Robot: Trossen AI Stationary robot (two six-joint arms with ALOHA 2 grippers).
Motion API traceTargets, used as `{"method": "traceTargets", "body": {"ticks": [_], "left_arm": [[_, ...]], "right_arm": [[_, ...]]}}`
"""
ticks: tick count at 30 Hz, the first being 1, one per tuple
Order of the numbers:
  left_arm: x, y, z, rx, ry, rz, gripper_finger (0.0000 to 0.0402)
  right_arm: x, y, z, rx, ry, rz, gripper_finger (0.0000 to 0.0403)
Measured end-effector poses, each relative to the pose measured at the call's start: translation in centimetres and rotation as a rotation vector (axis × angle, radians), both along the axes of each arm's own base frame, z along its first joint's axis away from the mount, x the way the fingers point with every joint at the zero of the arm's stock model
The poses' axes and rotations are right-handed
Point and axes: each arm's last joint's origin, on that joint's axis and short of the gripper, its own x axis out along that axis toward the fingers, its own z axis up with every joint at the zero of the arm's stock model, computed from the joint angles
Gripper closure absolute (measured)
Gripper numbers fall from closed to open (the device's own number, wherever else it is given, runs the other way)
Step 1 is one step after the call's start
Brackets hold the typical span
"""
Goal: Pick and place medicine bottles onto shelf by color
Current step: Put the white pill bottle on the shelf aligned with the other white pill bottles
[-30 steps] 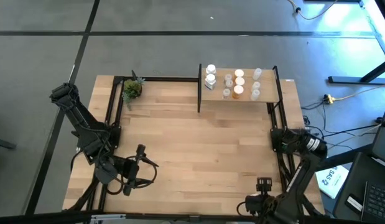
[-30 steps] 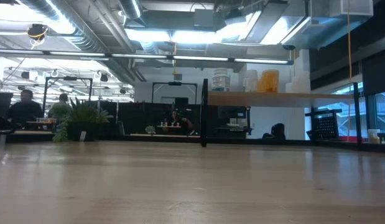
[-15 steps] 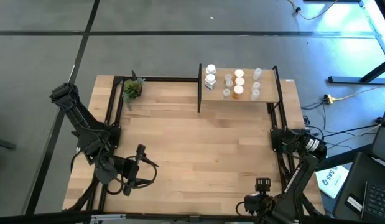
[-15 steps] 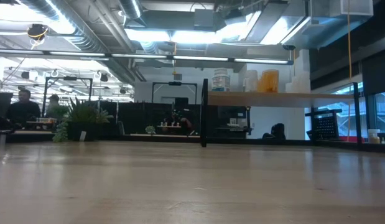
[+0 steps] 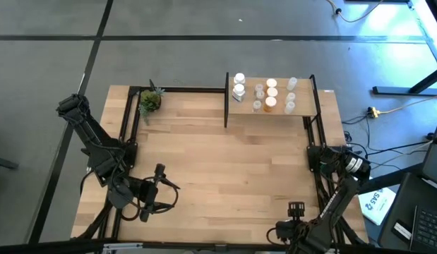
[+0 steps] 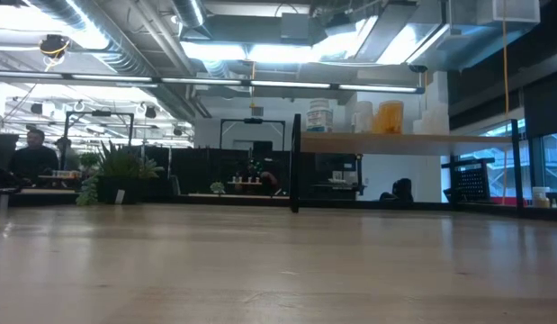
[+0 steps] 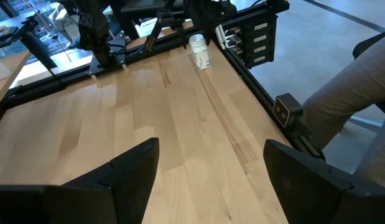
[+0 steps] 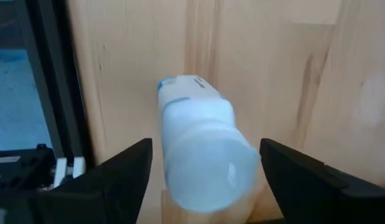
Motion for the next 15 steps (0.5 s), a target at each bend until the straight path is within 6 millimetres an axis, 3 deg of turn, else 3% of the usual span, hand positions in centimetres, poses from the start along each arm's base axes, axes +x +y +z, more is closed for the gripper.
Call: {"method": "traceTargets", "body": {"ticks": [4, 15], "left_arm": [[0.00, 0.00, 0.00, 0.000, 0.000, 0.000, 0.0118], [-0.01, 0.02, -0.03, 0.003, 0.002, 0.000, 0.0118]], "right_arm": [[0.10, 0.07, -0.62, 0.018, -0.021, 0.020, 0.0117], [0.20, 0.06, -0.65, 0.024, -0.024, 0.024, 0.0200]]}}
